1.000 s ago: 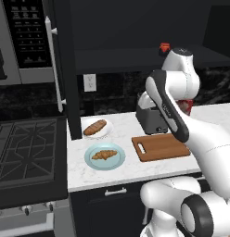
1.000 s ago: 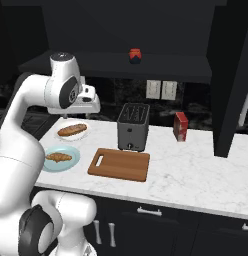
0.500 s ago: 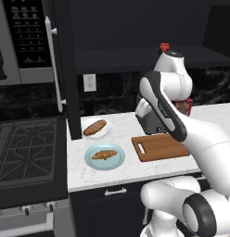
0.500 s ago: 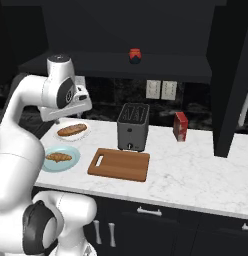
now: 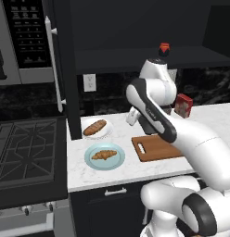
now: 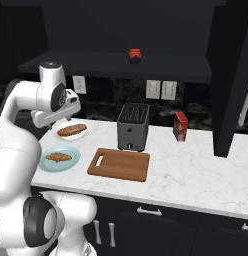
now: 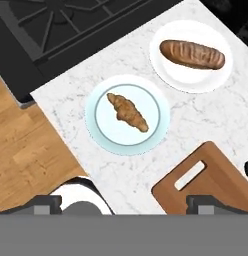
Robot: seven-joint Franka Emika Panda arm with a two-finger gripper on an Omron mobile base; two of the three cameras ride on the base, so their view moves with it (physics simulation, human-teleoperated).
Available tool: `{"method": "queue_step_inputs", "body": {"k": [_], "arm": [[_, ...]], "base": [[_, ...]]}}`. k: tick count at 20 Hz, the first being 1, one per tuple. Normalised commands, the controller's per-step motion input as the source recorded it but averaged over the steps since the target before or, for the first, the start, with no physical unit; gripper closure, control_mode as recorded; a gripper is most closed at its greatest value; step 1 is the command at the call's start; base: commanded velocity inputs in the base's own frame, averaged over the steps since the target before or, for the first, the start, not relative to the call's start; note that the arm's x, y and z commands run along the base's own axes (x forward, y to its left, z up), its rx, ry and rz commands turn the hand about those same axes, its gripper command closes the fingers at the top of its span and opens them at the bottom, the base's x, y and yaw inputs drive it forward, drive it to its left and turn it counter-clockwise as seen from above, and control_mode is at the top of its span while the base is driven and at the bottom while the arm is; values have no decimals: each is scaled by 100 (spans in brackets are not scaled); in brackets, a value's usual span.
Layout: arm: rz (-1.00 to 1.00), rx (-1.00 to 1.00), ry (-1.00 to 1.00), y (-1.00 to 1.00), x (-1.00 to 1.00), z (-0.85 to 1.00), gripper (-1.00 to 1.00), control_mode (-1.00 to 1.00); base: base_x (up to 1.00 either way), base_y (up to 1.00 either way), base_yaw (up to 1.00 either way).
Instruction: From the different types of pastries on the counter, select a croissant and place it on the cutting board. Then retrieve a jar of jam from the cabinet and place it alongside the croissant on the cutting board.
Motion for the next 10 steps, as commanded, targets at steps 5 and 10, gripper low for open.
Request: {"method": "queue_step_inputs", "body": {"k": [5,10], "arm": [[22,-9,-3,43,2,-36,-100,-100],[35,9,-9,19,13,-52,-100,-100]], "base": [[0,0,0],[0,0,0]]}}
